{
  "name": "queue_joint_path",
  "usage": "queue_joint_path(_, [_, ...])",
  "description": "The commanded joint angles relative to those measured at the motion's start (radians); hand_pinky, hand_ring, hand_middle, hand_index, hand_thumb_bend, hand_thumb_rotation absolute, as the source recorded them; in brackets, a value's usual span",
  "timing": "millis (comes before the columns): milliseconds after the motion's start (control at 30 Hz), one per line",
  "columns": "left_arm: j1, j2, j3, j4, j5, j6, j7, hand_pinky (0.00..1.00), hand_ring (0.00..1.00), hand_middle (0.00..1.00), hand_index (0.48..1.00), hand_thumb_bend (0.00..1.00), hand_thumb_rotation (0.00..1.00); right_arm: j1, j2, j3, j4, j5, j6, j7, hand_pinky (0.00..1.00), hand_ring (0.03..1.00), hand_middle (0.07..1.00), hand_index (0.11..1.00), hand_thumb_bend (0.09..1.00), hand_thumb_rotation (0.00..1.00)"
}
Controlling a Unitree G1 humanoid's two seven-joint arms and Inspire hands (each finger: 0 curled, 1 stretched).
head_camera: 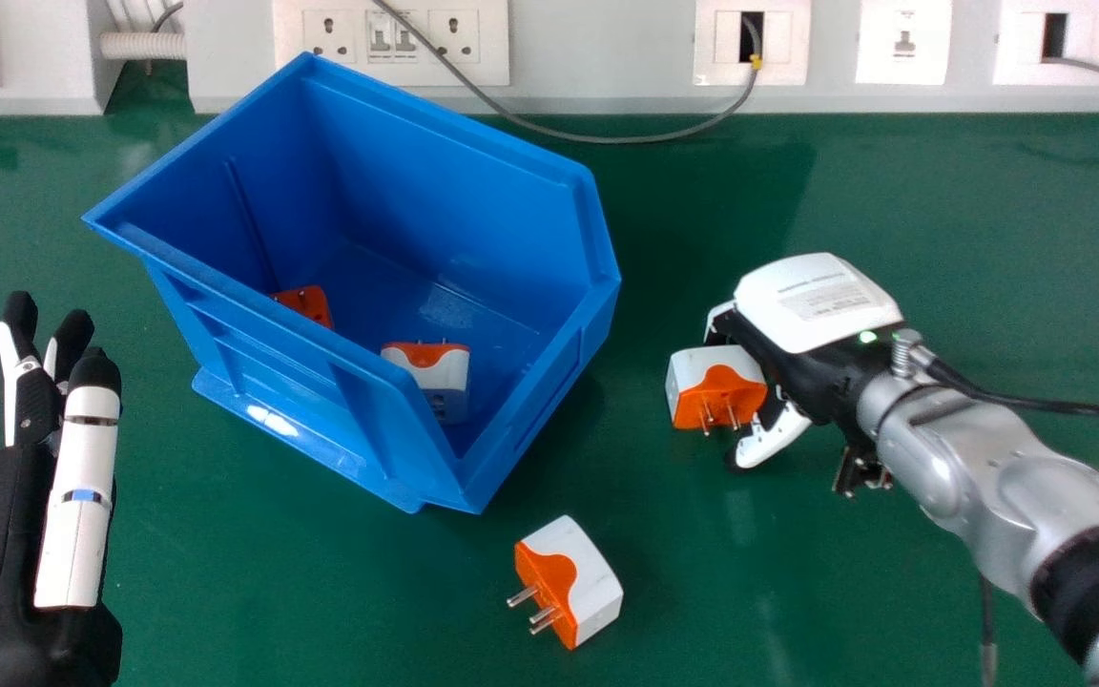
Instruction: Pick all objects and put in blue box
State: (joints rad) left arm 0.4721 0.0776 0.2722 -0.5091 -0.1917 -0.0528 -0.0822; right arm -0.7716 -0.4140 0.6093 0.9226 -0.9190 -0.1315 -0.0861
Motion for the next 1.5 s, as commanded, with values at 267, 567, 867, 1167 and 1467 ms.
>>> queue_joint_path(267, [0.003, -0.007, 0.003, -0.048, -0.006, 0.012, 0.013, 1.0, 1.0, 1.0, 1.0, 0.21, 0.87, -0.052, 0.062, 0.065, 0.107, -0.019, 0.102, 0.007, 0.39, 0.482, 0.522, 0.514, 0.395, 0.46])
queue_joint_path(567, [0.012, -0.008, 0.001, -0.063, 0.006, 0.021, 0.017, 1.0, 1.0, 1.0, 1.0, 0.23, 0.87, -0.012, 0.052, 0.025, 0.053, 0.049, 0.112, 0.024, 0.39, 0.519, 0.58, 0.575, 0.367, 0.33])
queue_joint_path(867, [0.006, -0.008, 0.001, -0.056, 0.01, 0.022, 0.015, 1.0, 1.0, 1.0, 1.0, 0.22, 0.88, 0.014, 0.043, -0.003, 0.019, 0.08, 0.104, 0.004, 0.42, 0.544, 0.599, 0.597, 0.353, 0.14])
queue_joint_path(1167, [-0.001, -0.009, 0.004, -0.047, 0.003, 0.026, 0.012, 1.0, 1.0, 1.0, 1.0, 0.23, 0.86, 0.028, 0.048, -0.028, 0.013, 0.113, 0.107, -0.006, 0.42, 0.553, 0.612, 0.594, 0.343, 0.09])
queue_joint_path(1467, [0.0, -0.007, 0.007, -0.04, -0.003, 0.019, 0.006, 1.0, 1.0, 1.0, 1.0, 0.24, 0.85, 0.029, 0.044, -0.026, 0.008, 0.118, 0.114, -0.009, 0.4, 0.518, 0.577, 0.575, 0.35, 0.14])
